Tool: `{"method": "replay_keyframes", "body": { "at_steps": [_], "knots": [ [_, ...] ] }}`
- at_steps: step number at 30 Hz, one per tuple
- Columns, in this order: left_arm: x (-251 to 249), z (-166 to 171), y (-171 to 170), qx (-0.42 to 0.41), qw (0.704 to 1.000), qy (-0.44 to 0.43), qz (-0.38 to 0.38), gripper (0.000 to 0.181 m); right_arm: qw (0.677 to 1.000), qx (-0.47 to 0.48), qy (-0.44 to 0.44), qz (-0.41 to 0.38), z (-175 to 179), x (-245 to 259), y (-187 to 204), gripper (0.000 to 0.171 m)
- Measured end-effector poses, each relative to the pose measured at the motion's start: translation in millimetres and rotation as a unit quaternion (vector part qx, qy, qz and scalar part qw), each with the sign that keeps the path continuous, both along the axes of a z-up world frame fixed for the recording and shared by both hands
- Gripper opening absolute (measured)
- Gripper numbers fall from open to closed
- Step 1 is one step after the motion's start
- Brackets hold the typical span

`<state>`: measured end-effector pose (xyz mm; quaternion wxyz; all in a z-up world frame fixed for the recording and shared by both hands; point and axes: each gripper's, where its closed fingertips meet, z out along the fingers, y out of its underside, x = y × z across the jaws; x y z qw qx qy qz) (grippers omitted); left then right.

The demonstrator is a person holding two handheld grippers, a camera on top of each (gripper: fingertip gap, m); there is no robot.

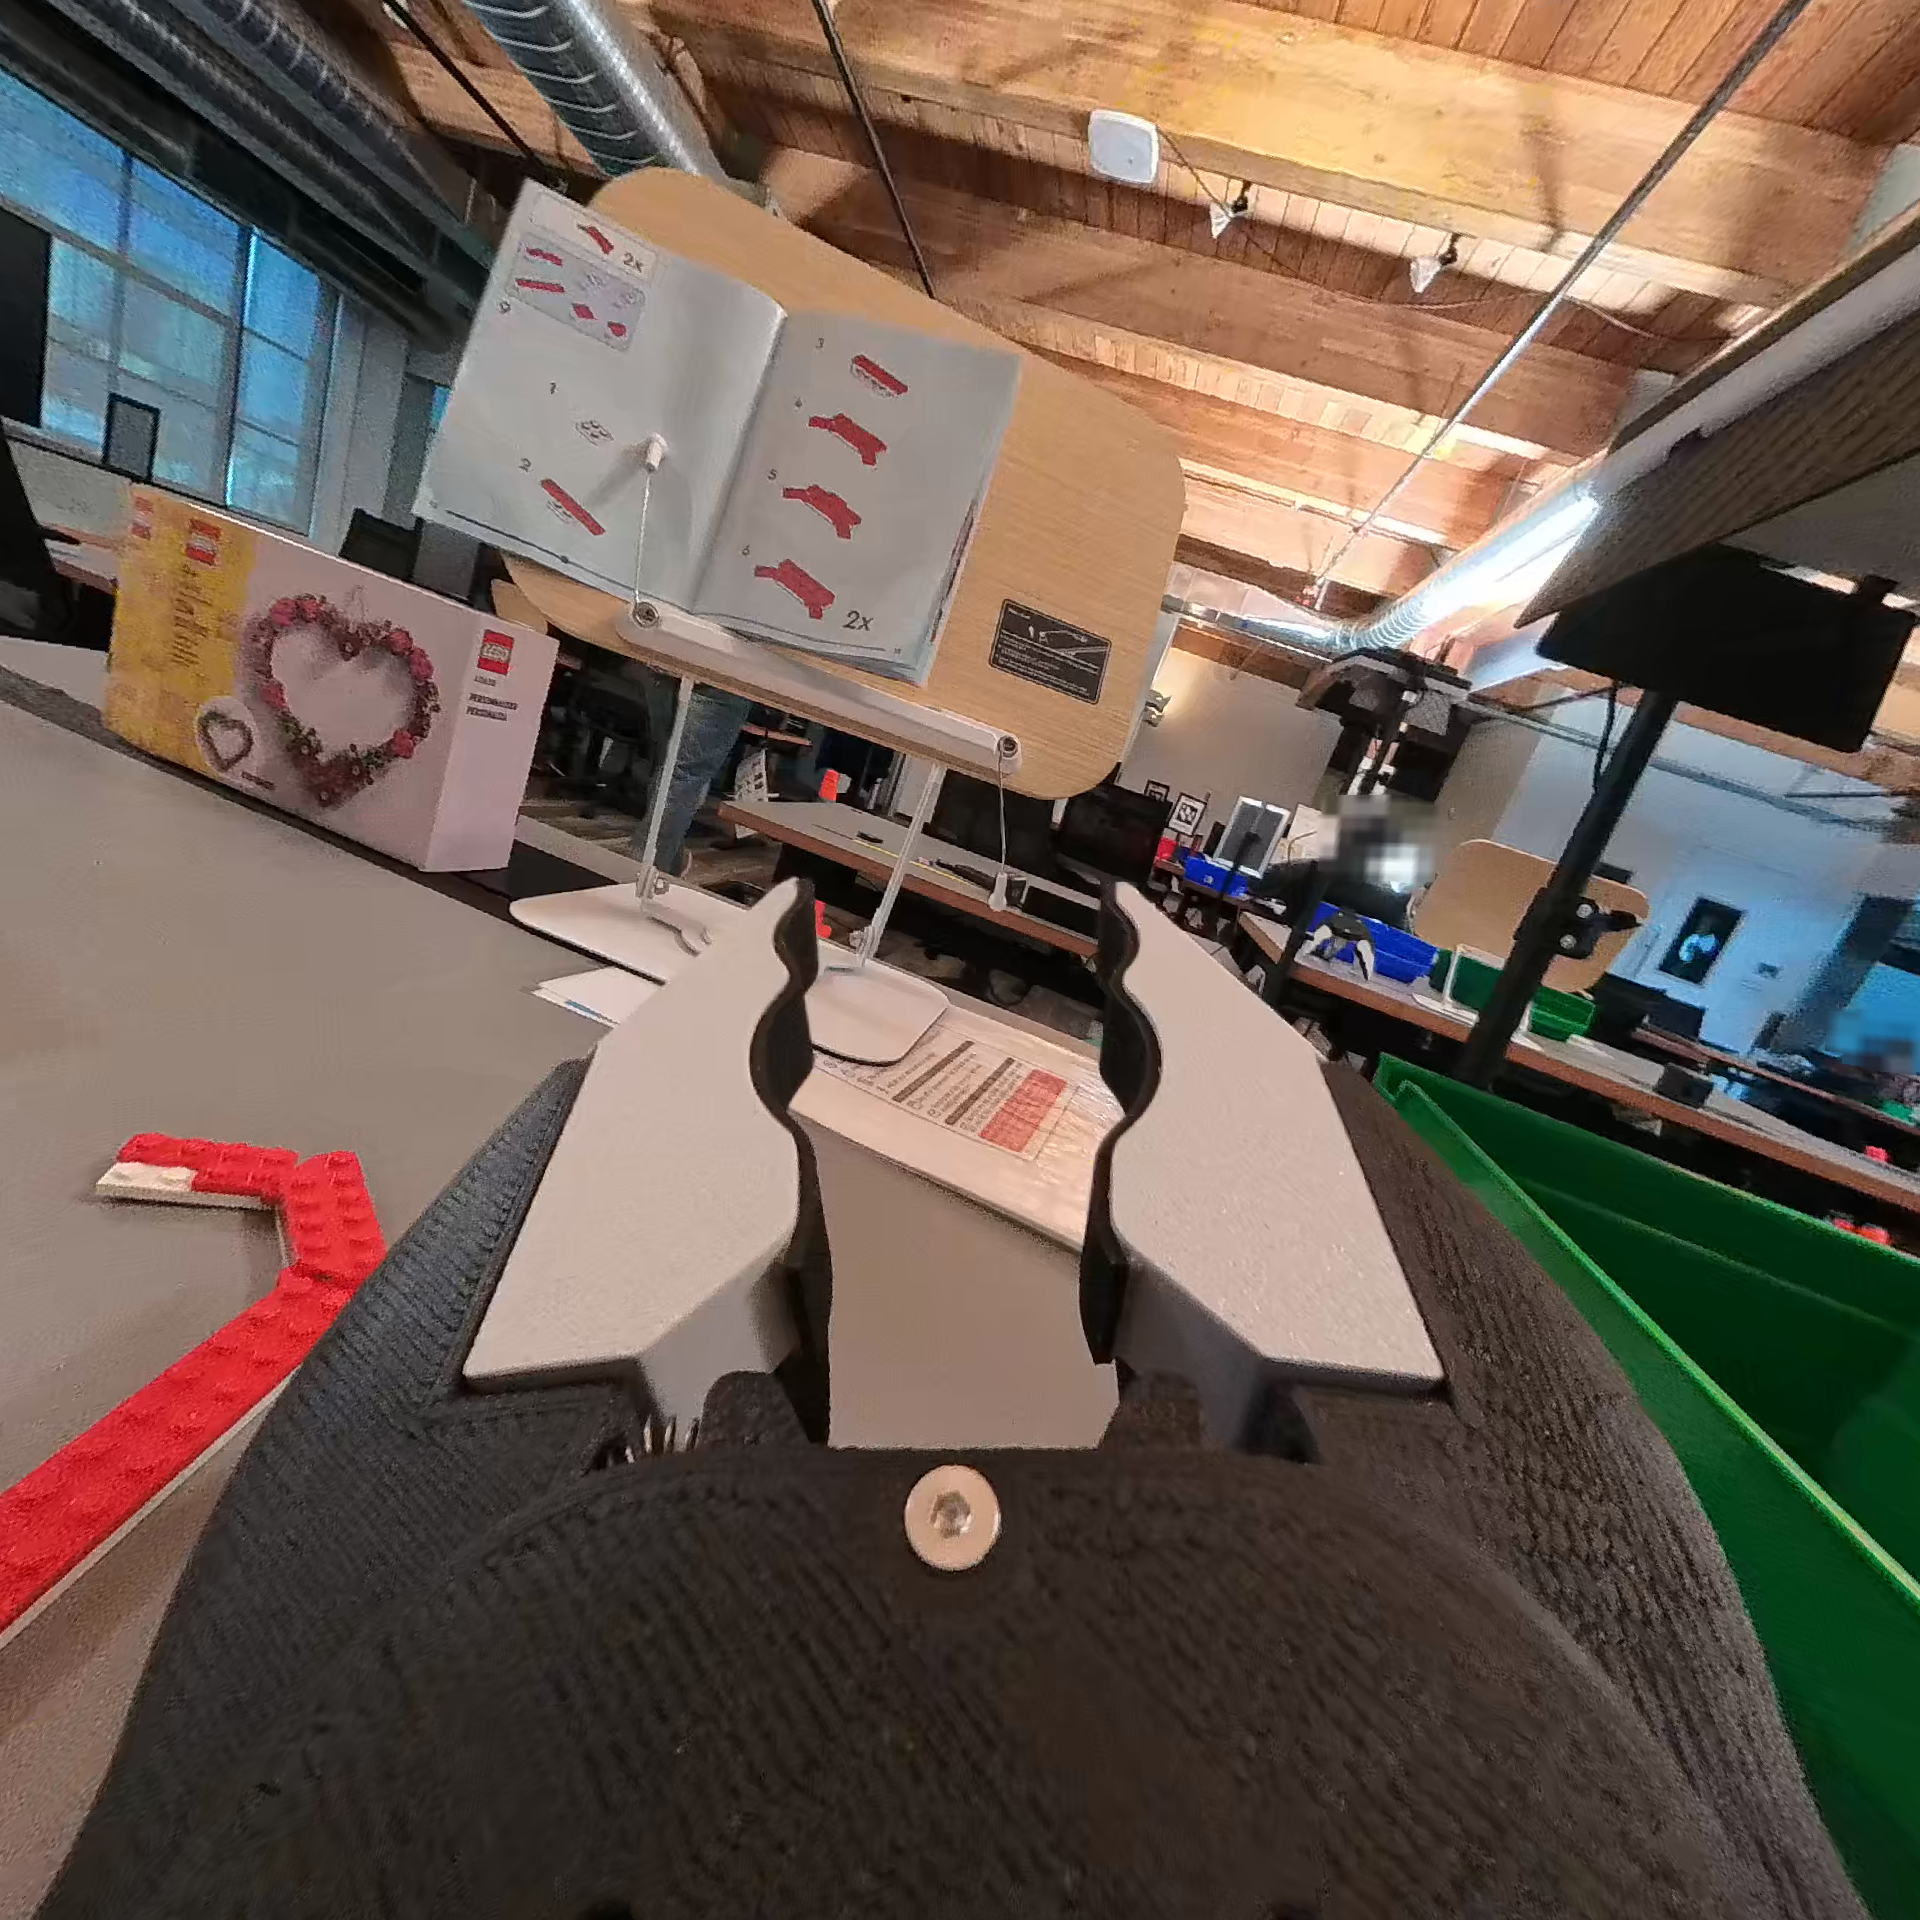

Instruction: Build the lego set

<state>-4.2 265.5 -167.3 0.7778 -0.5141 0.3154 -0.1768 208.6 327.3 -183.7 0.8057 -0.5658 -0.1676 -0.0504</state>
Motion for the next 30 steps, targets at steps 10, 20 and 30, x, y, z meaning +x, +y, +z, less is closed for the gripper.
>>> {"method": "replay_keyframes", "body": {
  "at_steps": [10,20,30],
  "knots": [
    [4,-1,3,-0.015,0.999,-0.031,-0.02,0.072,0.999,0.015,-0.033,0.003,1,-6,-10,0.05],
    [-4,-11,18,-0.022,0.999,-0.027,0.011,0.073,0.999,0.014,-0.029,0.032,1,-13,-6,0.048],
    [-5,-19,21,-0.036,0.999,-0.025,0.017,0.075,0.998,0.012,-0.04,0.048,0,-20,-7,0.048]
  ]
}}
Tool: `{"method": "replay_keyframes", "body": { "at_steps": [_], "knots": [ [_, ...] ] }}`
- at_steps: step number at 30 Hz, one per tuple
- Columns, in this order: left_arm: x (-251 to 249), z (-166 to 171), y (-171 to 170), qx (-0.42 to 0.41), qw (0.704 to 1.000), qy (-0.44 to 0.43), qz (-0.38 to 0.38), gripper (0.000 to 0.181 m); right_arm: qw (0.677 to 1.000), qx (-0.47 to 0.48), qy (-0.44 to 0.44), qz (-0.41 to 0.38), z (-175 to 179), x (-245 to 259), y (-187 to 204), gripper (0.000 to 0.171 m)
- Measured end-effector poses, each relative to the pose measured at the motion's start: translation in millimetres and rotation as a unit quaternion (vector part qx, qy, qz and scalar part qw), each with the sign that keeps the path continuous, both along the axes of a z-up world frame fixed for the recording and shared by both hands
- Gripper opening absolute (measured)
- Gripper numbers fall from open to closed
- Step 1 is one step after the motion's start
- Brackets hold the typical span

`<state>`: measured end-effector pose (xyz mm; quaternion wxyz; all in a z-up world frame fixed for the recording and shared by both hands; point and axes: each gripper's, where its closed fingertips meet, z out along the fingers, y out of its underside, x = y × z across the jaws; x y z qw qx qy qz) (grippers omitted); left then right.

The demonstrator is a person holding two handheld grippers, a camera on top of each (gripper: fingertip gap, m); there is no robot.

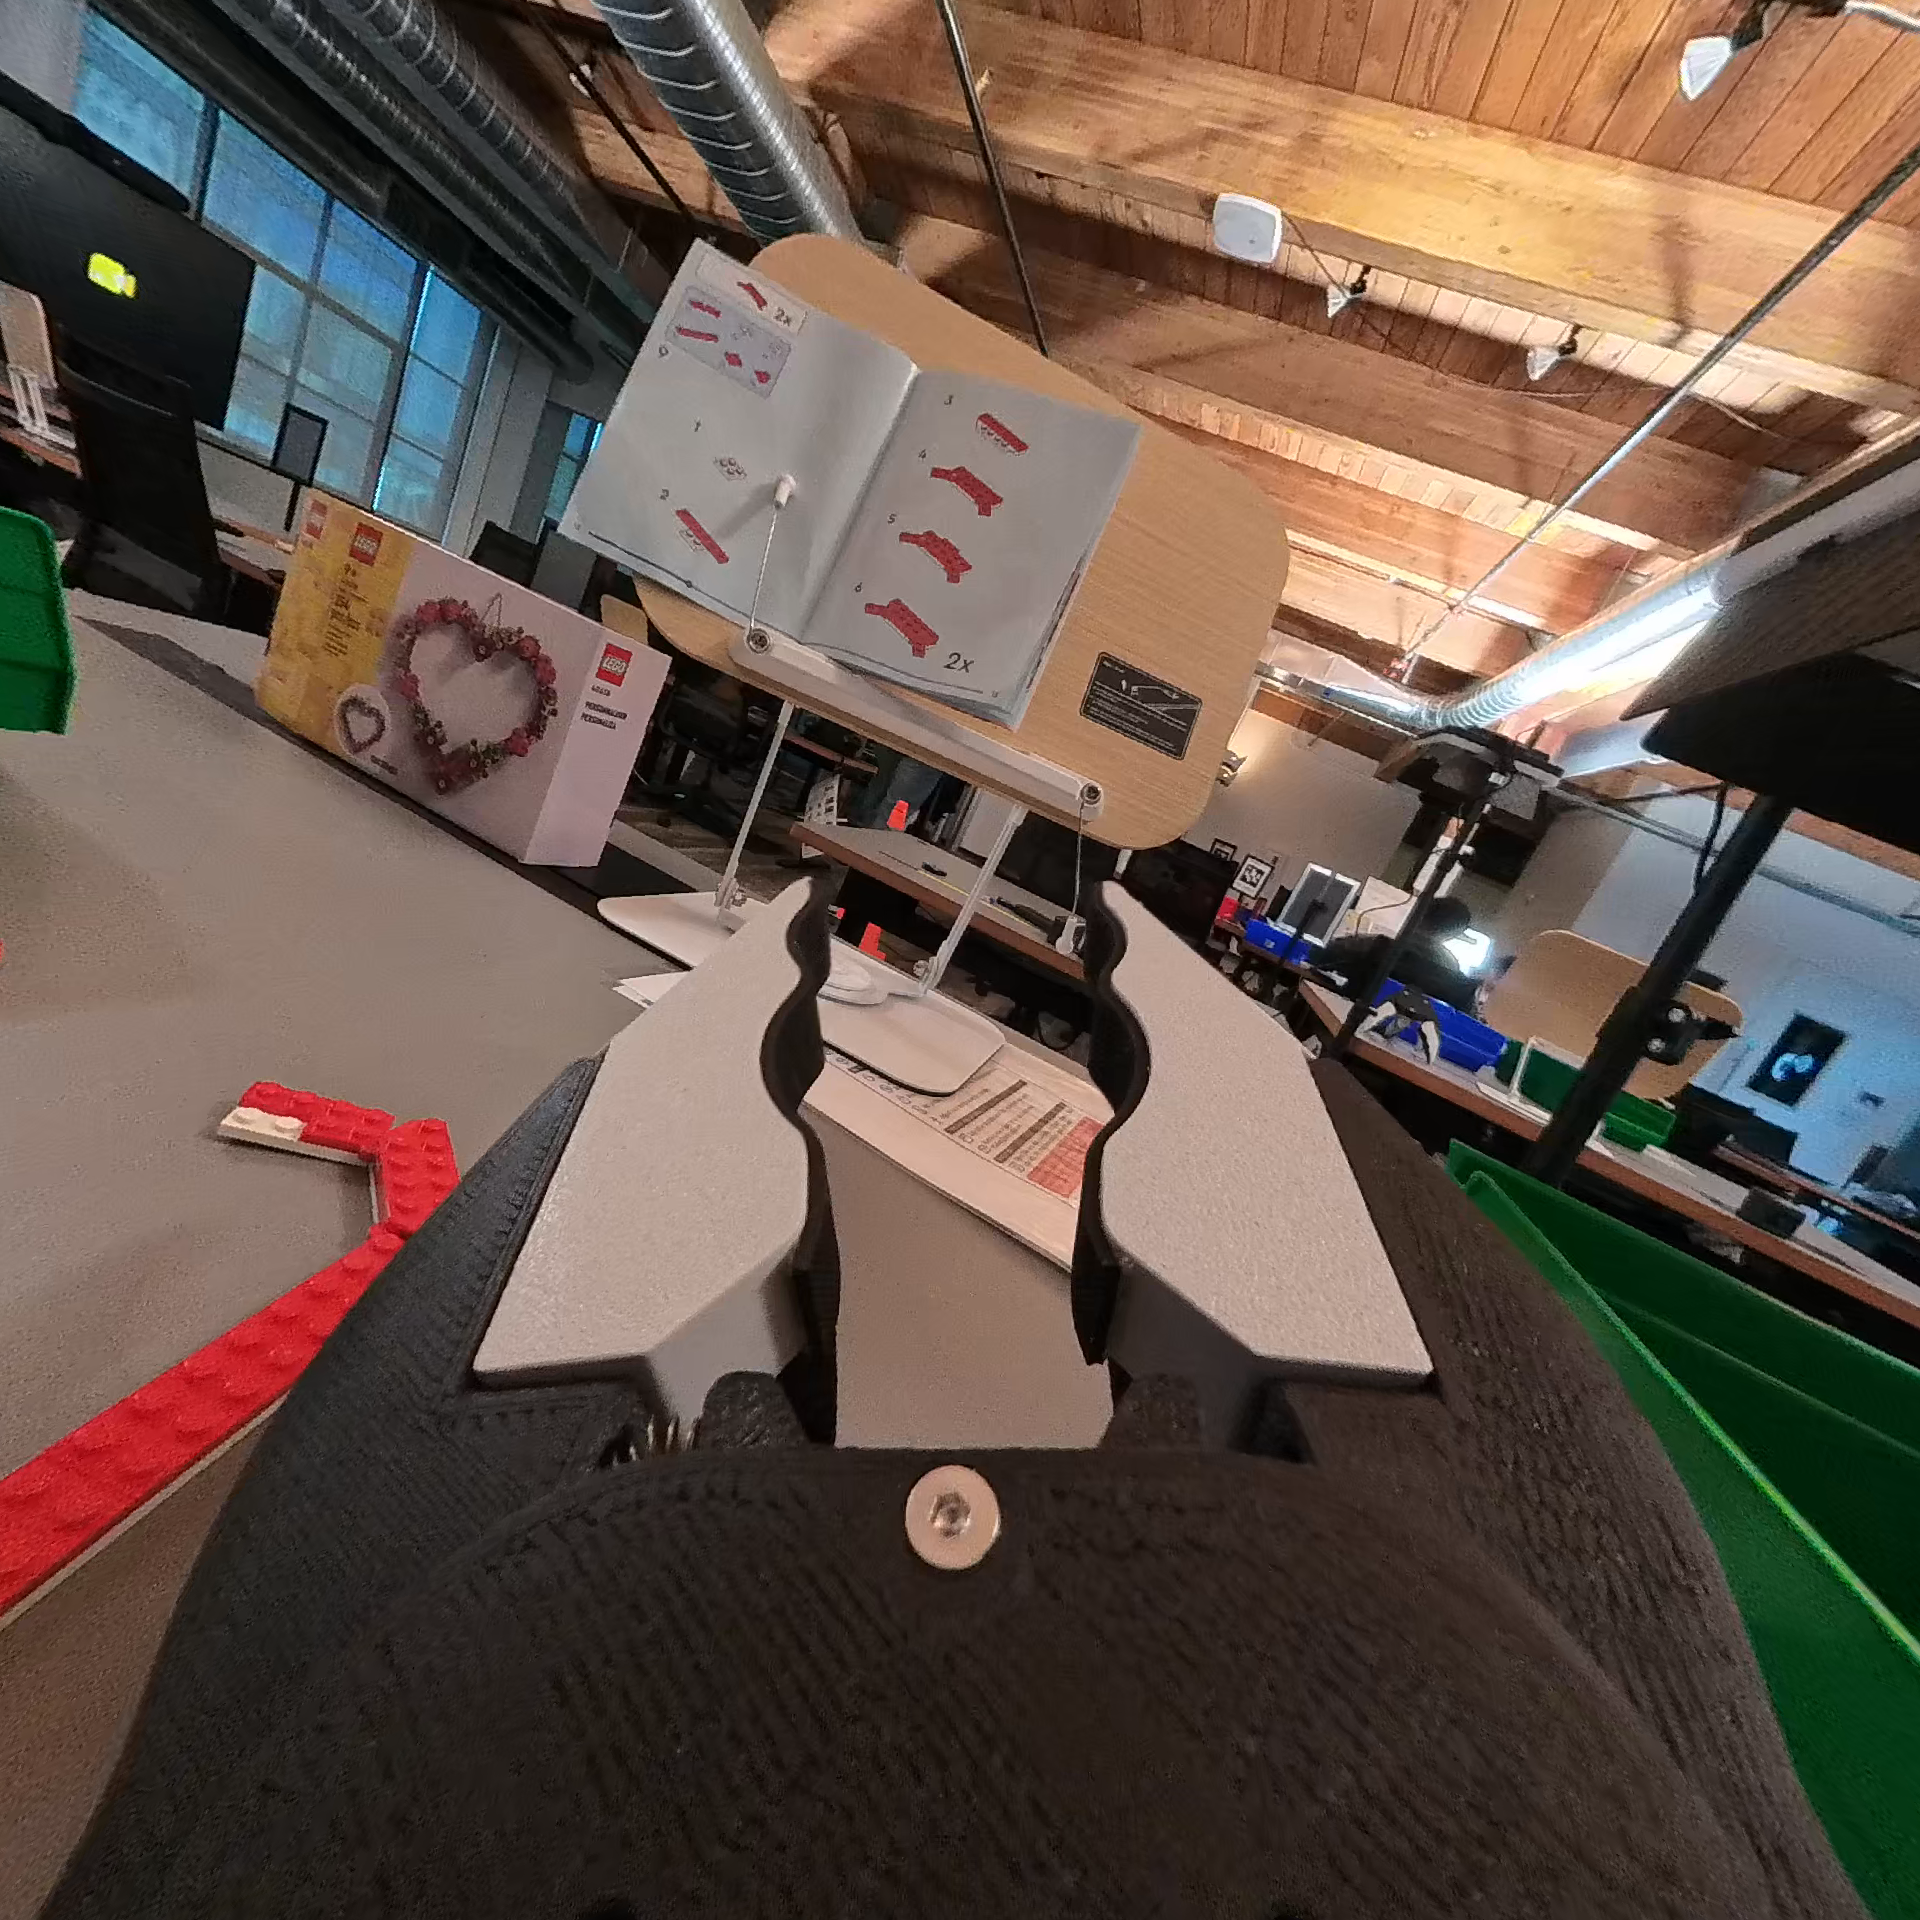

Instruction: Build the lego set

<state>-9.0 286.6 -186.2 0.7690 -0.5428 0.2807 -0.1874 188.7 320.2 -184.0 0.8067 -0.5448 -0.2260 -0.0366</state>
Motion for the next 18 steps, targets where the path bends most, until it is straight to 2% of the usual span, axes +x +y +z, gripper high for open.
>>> {"method": "replay_keyframes", "body": {
  "at_steps": [3,6,11,15,18],
  "knots": [
    [1,7,2,0.012,1.0,-0.005,0.002,0.074,1.0,-0.006,-0.002,-0.001,-1,-1,-1,0.048],
    [1,21,19,0.019,0.999,-0.008,0.031,0.071,1.0,-0.012,-0.019,-0.007,-5,-6,0,0.044],
    [-9,79,65,0.021,0.993,-0.084,0.08,0.071,0.999,-0.013,-0.031,0.032,4,-33,14,0.04],
    [-43,131,108,0.024,0.979,-0.141,0.144,0.07,0.991,-0.043,-0.072,0.107,29,-90,54,0.042],
    [-66,140,148,-0.036,0.972,-0.179,0.148,0.07,0.983,-0.093,-0.081,0.138,48,-127,102,0.041]
  ]
}}
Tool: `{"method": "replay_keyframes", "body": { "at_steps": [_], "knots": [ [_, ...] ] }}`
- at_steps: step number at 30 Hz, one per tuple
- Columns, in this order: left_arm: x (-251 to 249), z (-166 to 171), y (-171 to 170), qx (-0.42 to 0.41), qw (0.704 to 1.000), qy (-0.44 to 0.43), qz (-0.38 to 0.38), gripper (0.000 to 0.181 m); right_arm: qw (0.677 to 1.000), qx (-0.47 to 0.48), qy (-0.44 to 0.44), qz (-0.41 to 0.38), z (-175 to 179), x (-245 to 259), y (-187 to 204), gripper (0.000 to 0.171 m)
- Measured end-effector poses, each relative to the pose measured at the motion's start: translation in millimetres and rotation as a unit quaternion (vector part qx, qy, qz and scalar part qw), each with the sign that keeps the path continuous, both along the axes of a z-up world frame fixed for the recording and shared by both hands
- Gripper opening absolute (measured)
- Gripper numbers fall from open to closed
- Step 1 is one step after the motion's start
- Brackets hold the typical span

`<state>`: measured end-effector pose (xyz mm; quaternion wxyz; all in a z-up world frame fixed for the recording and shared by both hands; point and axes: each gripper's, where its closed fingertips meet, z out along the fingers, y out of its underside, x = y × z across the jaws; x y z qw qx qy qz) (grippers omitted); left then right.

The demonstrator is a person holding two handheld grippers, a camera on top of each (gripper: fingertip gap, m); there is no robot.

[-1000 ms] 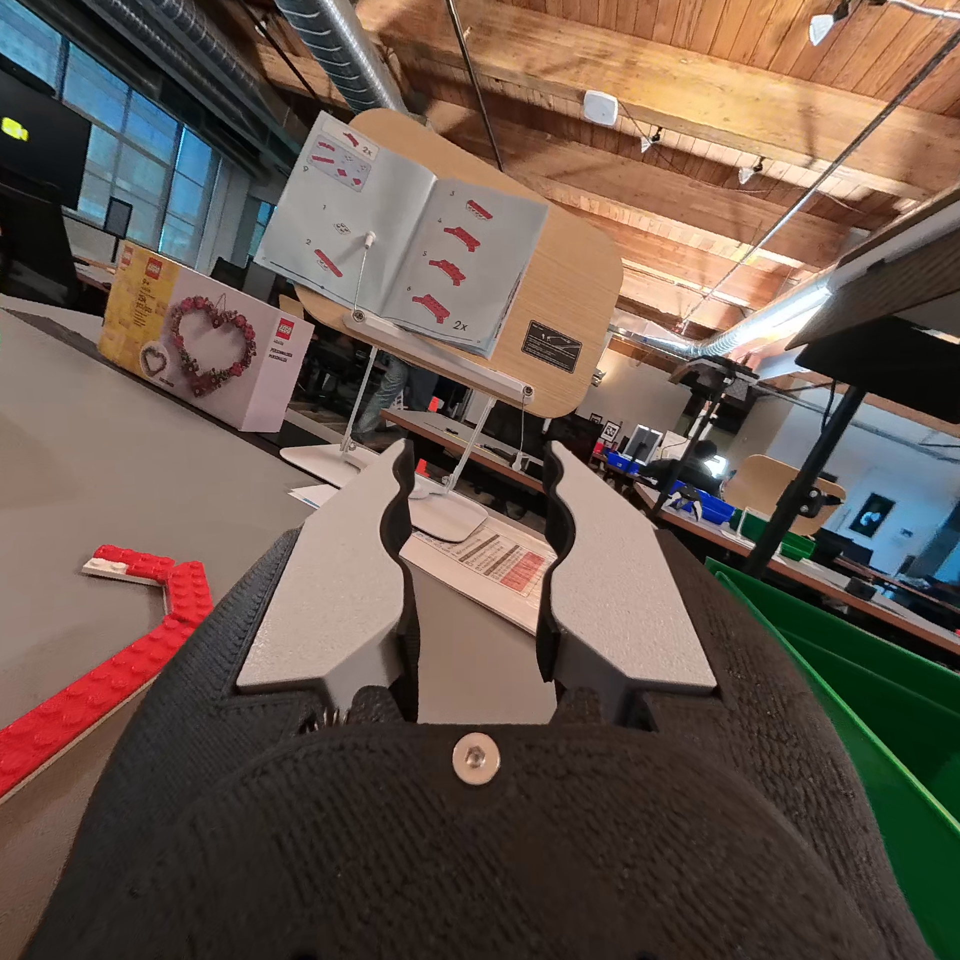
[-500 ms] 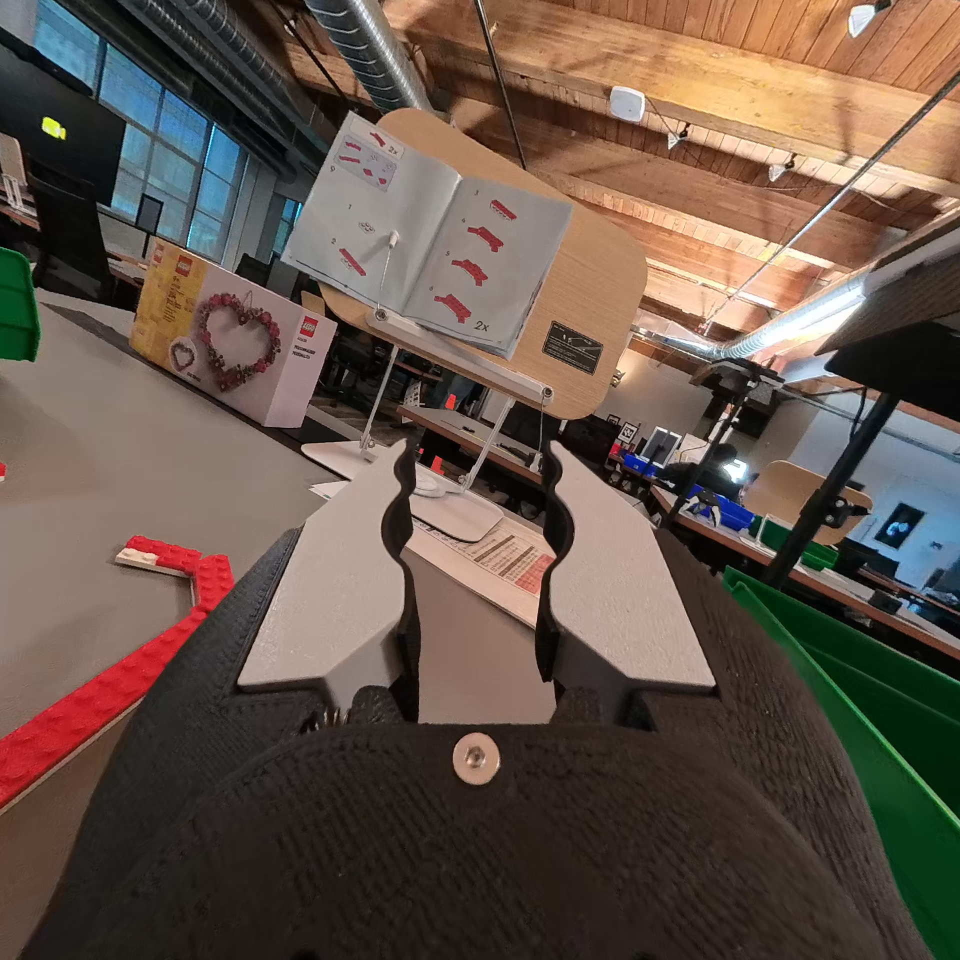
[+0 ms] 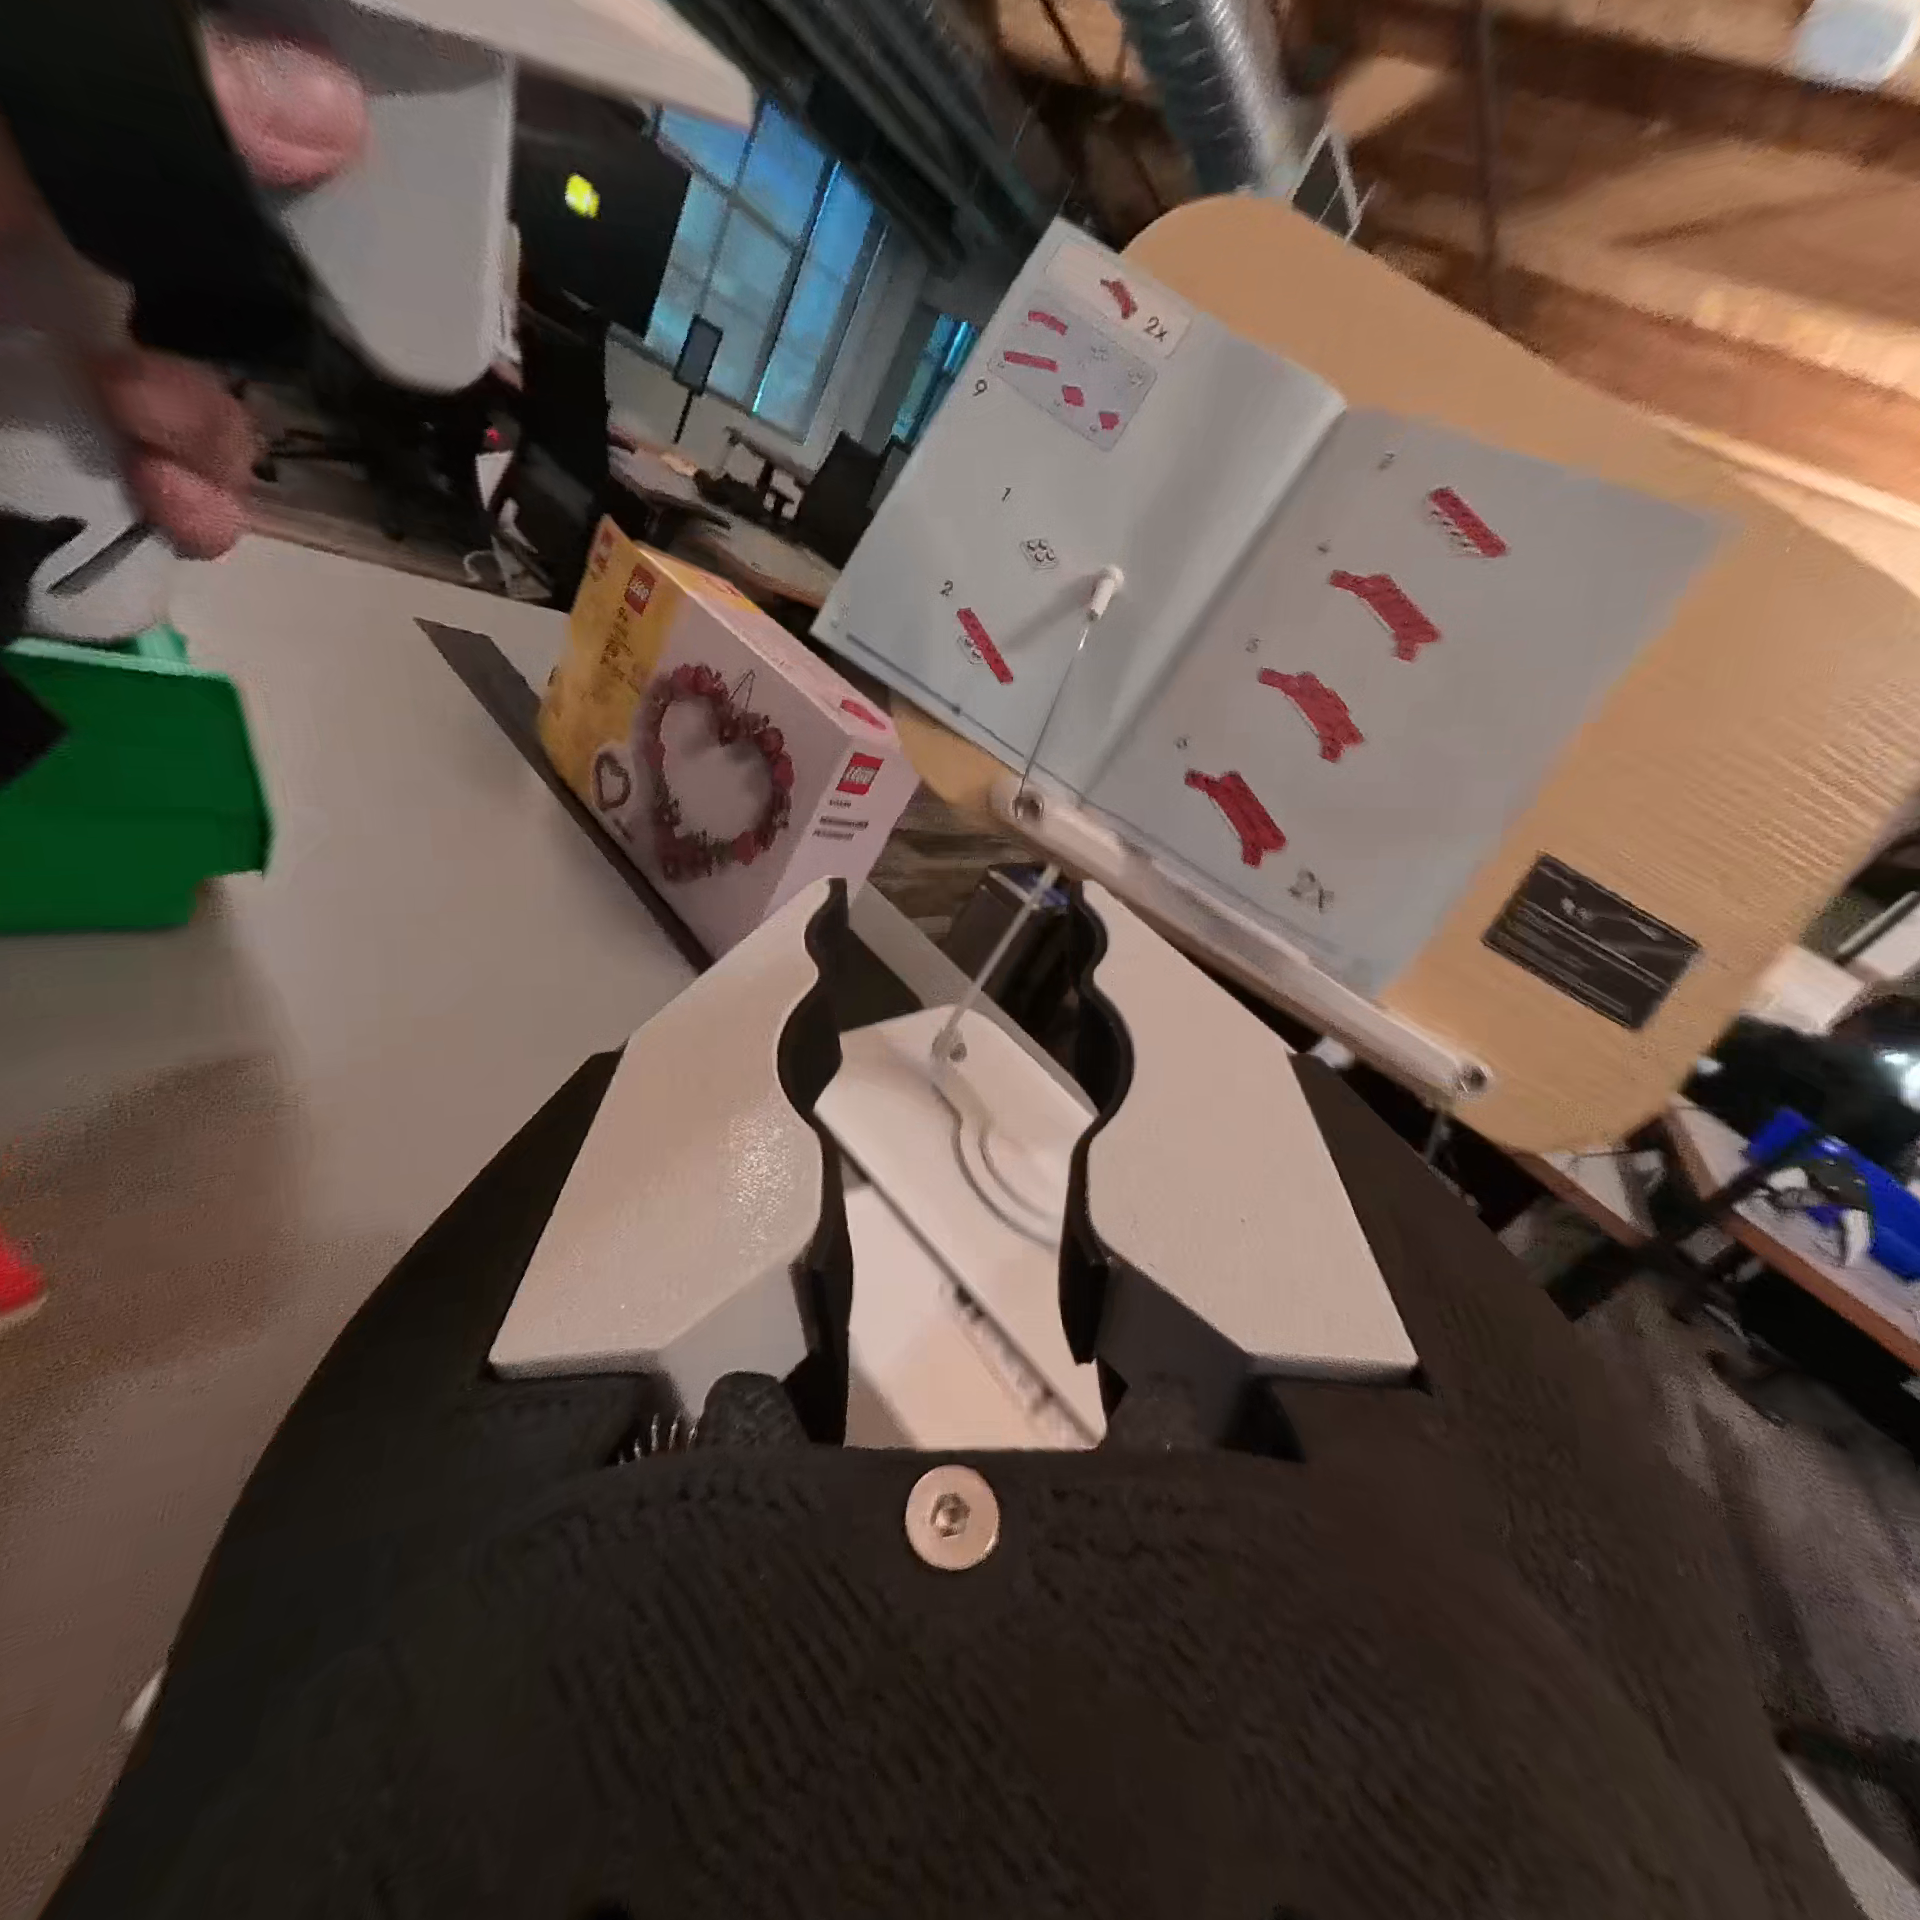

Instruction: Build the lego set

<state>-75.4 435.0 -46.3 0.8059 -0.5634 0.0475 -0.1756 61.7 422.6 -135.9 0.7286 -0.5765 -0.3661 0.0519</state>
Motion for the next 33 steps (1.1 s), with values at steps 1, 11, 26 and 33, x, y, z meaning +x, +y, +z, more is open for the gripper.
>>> {"method": "replay_keyframes", "body": {
  "at_steps": [1,11,26,33],
  "knots": [
    [-6,-3,13,-0.022,1.0,-0.009,-0.004,0.068,1.0,-0.005,0.002,0.002,9,-10,17,0.038],
    [-19,-31,124,-0.131,0.988,-0.061,-0.051,0.058,0.997,-0.057,-0.005,-0.057,36,-73,145,0.039],
    [-20,-24,140,-0.14,0.985,-0.024,-0.097,0.02,0.808,0.257,-0.53,0.002,-48,-109,126,0.036],
    [-9,2,90,-0.06,0.997,0.039,-0.015,0.047,0.997,0.072,-0.003,0.009,2,-32,86,0.056]
  ]
}}
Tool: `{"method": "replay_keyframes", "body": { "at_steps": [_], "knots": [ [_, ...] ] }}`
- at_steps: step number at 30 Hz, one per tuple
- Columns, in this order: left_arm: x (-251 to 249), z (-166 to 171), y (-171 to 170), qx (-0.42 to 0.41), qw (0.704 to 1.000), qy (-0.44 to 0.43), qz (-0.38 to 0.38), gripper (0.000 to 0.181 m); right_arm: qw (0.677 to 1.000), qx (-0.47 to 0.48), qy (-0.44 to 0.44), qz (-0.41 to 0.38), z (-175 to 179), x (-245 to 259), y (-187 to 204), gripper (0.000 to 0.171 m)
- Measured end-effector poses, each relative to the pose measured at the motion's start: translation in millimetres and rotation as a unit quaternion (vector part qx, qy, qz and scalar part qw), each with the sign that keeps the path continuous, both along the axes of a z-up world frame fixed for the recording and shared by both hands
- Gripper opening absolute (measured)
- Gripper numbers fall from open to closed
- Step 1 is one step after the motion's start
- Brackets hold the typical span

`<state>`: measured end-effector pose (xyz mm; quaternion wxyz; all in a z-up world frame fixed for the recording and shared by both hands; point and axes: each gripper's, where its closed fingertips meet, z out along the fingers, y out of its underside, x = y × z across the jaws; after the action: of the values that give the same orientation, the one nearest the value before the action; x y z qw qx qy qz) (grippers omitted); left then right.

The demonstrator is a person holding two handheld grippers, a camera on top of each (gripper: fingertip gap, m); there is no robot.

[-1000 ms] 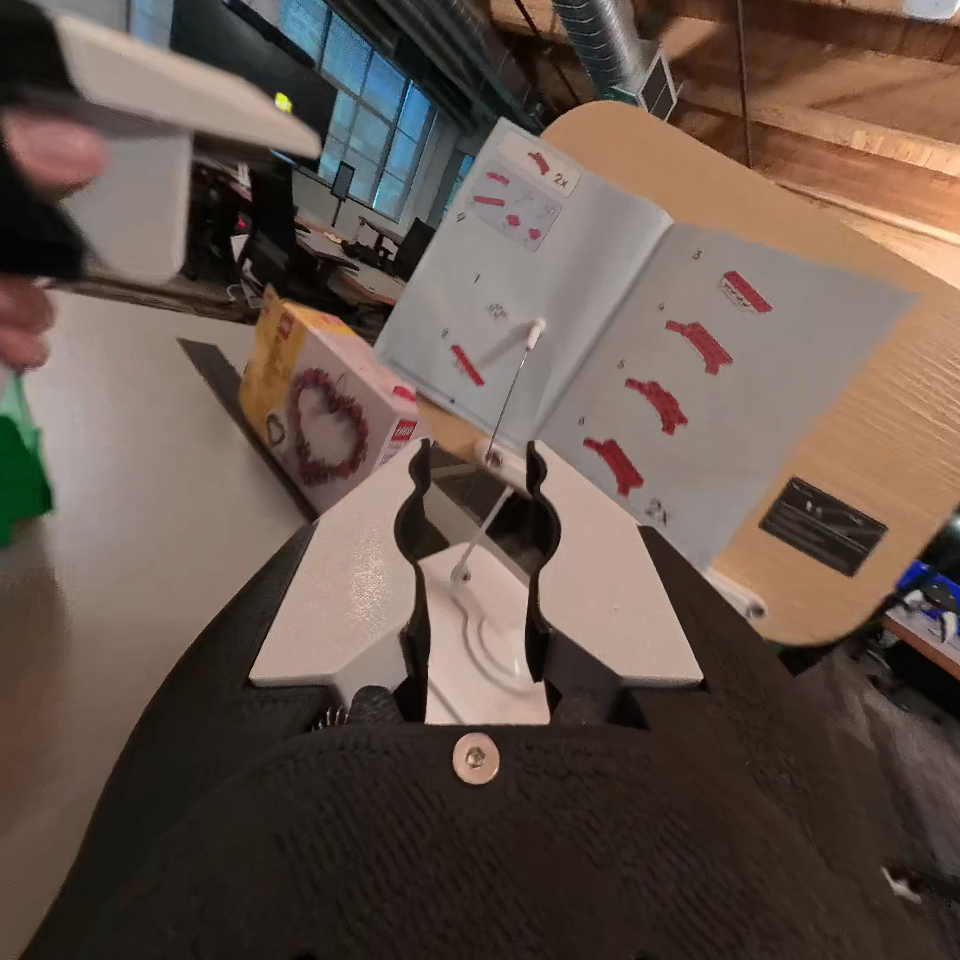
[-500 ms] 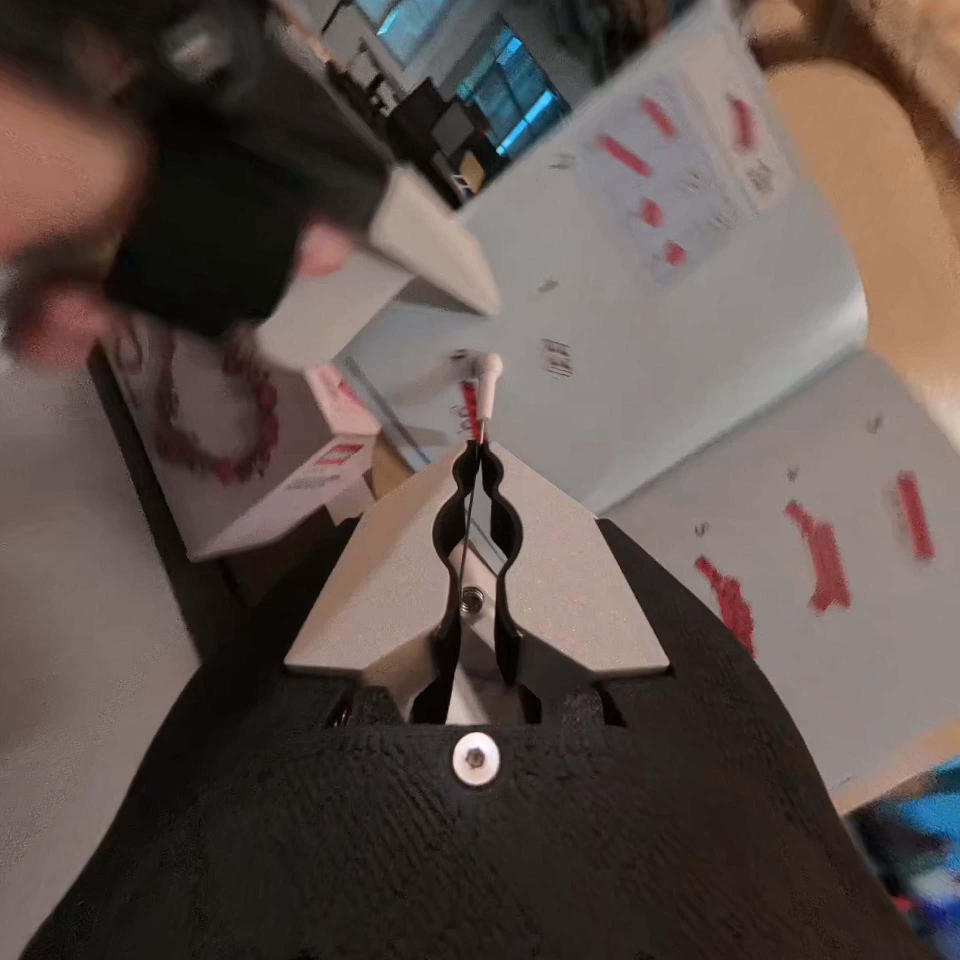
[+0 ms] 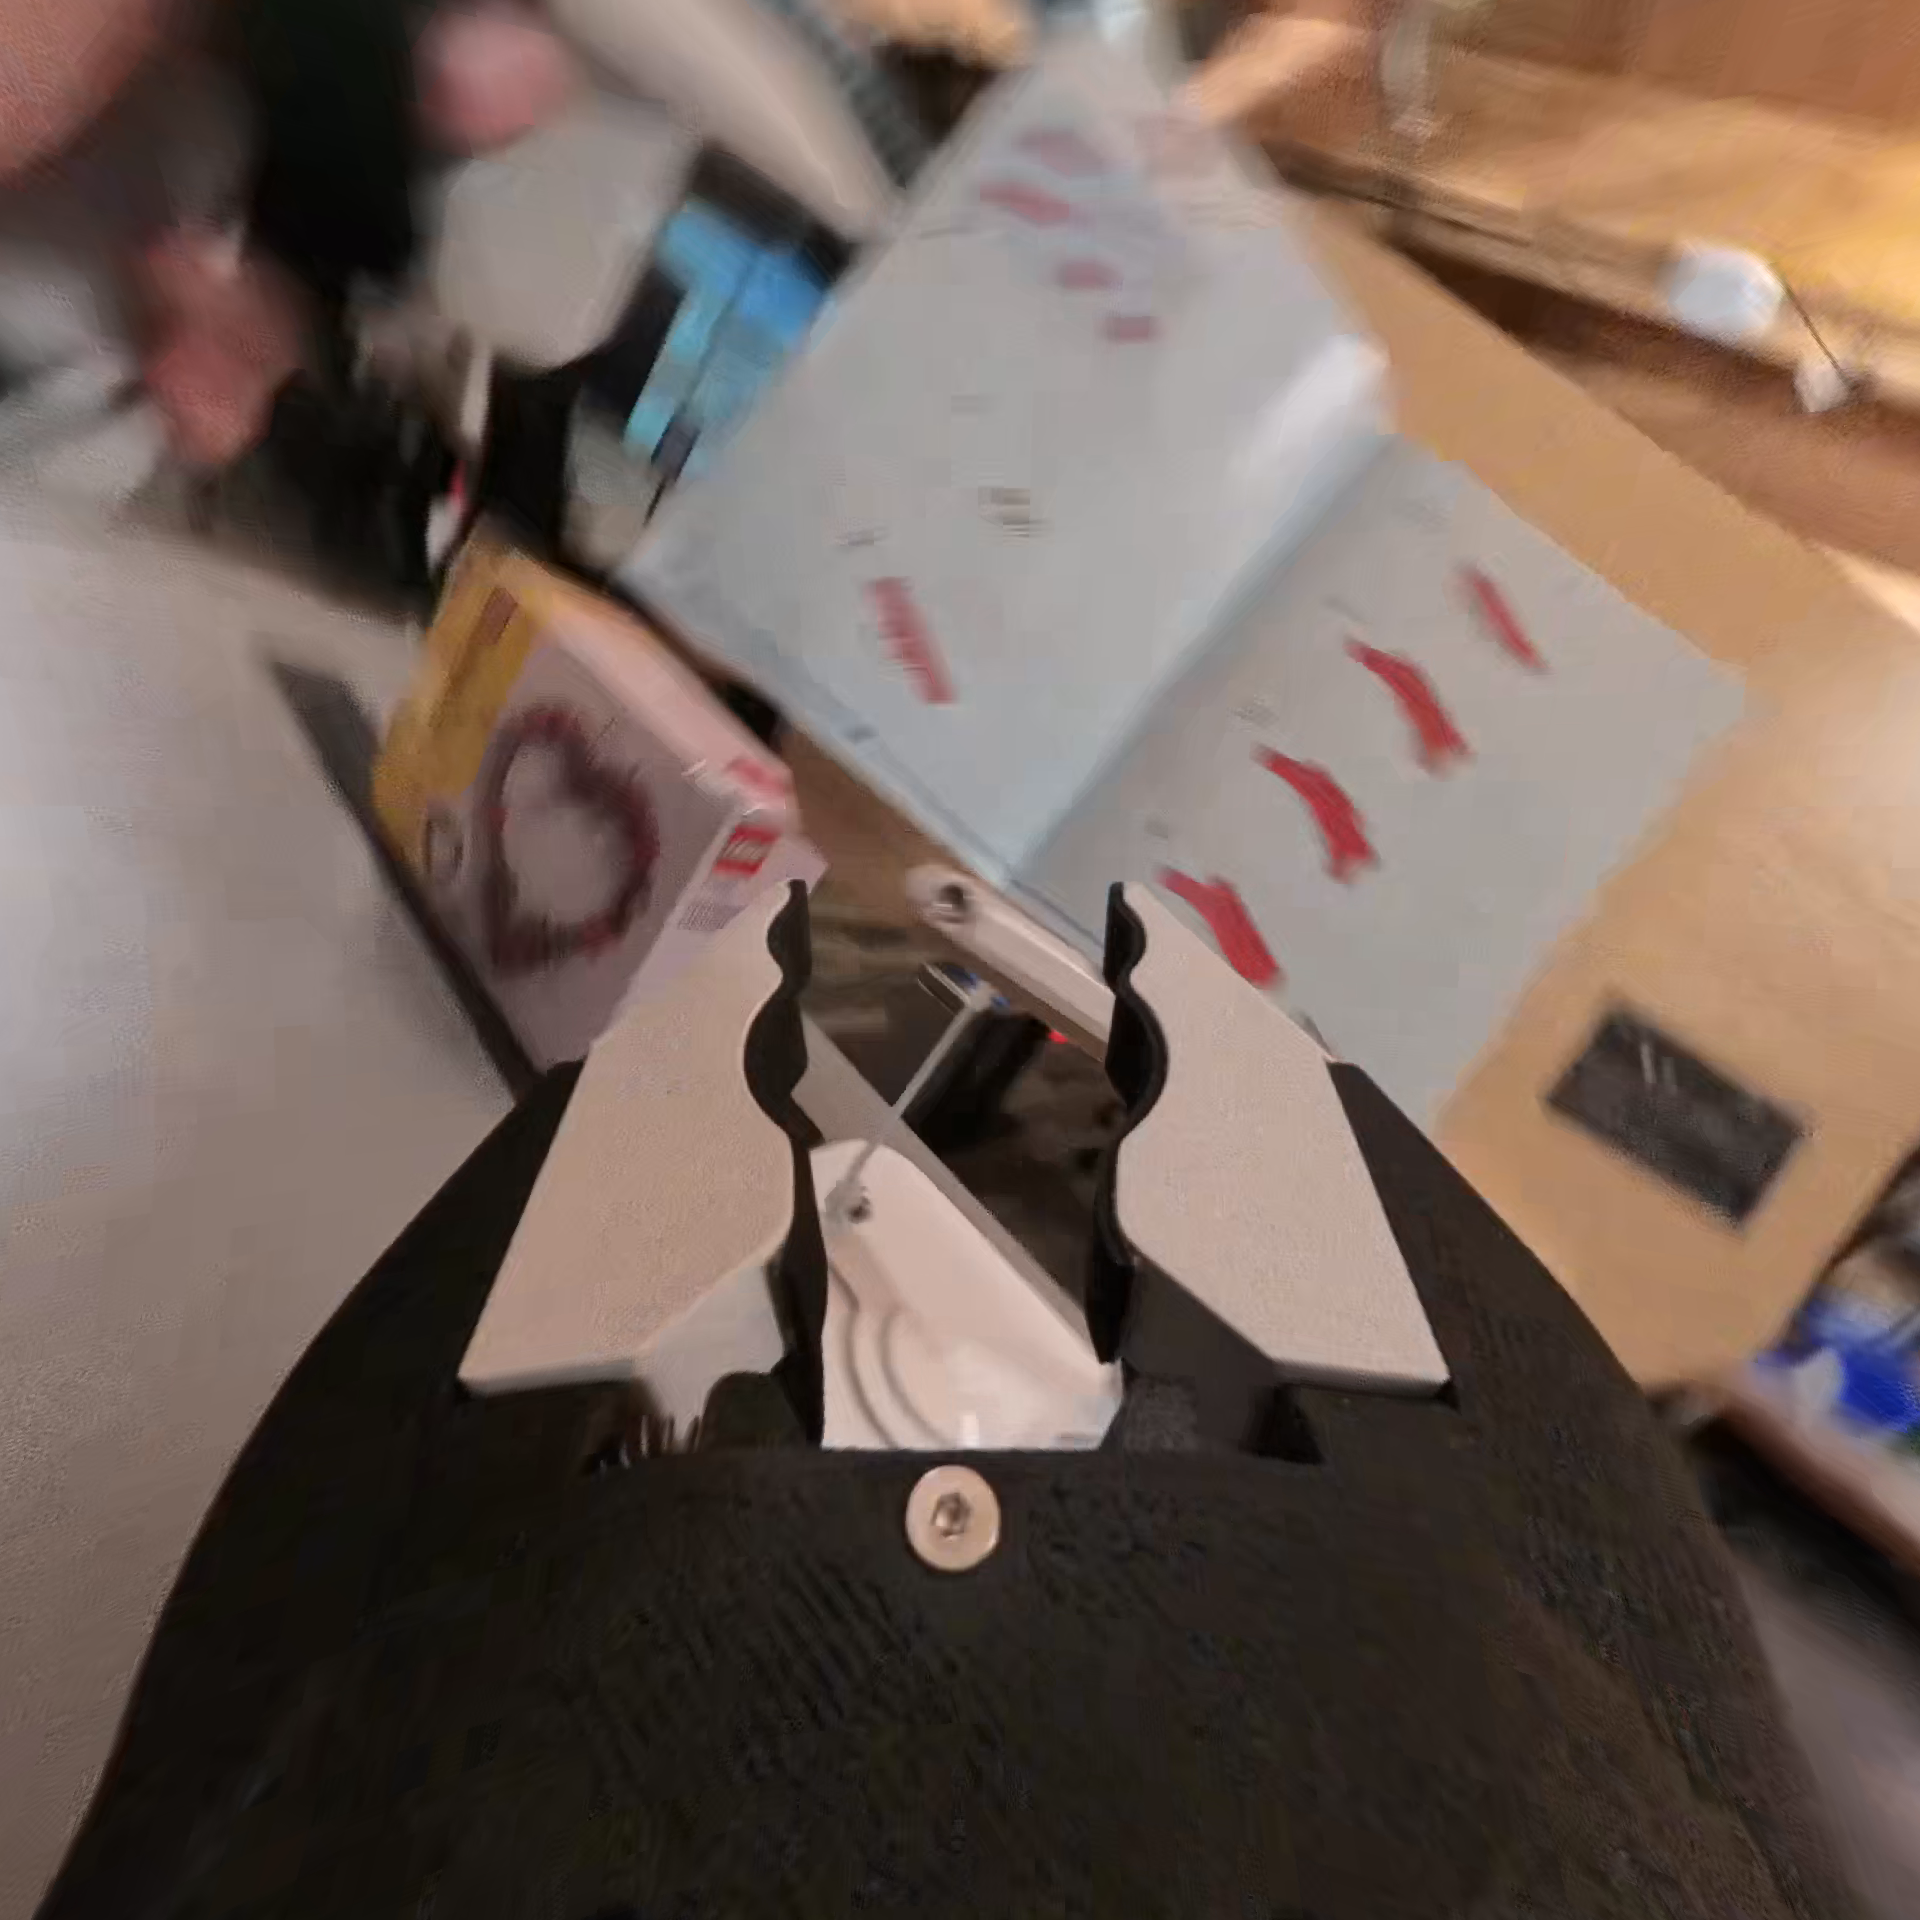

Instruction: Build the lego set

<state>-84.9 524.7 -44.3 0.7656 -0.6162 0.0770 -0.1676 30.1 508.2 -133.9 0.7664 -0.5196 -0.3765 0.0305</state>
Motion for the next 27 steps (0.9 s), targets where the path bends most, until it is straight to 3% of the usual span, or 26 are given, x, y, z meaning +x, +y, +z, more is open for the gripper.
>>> {"method": "replay_keyframes", "body": {
  "at_steps": [3,6,9,15,21,27],
  "knots": [
    [47,6,-33,0.06,0.995,0.074,-0.031,0.037,0.975,-0.078,0.209,0.007,18,57,12,0.063],
    [86,2,-52,0.107,0.979,0.173,-0.019,0.02,0.944,-0.11,0.311,0.015,27,89,26,0.063],
    [111,-13,-43,0.081,0.972,0.22,-0.028,0.018,0.935,-0.15,0.32,0.01,21,92,43,0.063],
    [110,-31,-9,0.007,0.973,0.229,-0.023,0.018,0.917,-0.214,0.337,0.002,7,88,72,0.063],
    [98,-40,9,-0.031,0.976,0.213,-0.025,0.019,0.925,-0.207,0.319,-0.029,0,89,77,0.044],
    [91,-49,14,-0.045,0.973,0.226,-0.02,0.019,0.922,-0.22,0.316,-0.039,-7,89,83,0.039]
  ]
}}
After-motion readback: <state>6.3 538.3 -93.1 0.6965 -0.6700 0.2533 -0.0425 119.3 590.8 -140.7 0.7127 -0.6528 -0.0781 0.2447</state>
